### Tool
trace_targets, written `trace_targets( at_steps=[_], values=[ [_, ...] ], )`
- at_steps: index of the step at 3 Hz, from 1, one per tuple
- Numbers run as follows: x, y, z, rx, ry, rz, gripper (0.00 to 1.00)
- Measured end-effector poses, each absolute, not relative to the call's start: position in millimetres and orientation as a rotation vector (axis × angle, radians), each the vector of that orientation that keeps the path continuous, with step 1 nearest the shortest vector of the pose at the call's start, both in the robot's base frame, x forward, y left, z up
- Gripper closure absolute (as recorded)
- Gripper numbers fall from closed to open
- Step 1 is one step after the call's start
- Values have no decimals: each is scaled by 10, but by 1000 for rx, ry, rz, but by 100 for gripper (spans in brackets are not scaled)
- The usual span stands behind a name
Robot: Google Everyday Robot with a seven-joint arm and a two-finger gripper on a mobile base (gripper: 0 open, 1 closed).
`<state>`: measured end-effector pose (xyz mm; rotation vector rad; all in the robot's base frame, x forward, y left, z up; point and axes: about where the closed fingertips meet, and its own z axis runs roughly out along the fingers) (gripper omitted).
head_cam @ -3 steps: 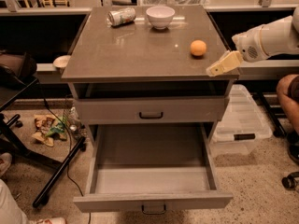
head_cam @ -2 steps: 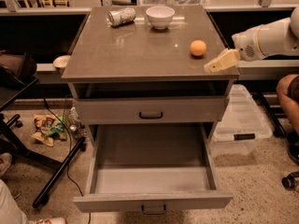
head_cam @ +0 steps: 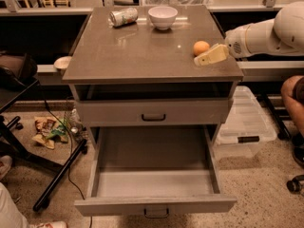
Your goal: Place orange into middle drawer
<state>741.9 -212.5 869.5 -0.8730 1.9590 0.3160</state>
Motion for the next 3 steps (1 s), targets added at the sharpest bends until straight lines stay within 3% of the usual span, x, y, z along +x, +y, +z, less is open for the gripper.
trace_targets(
  at_steps=[3],
  values=[
    [7840,-1945,8471,-789,1962,287,0]
  ],
)
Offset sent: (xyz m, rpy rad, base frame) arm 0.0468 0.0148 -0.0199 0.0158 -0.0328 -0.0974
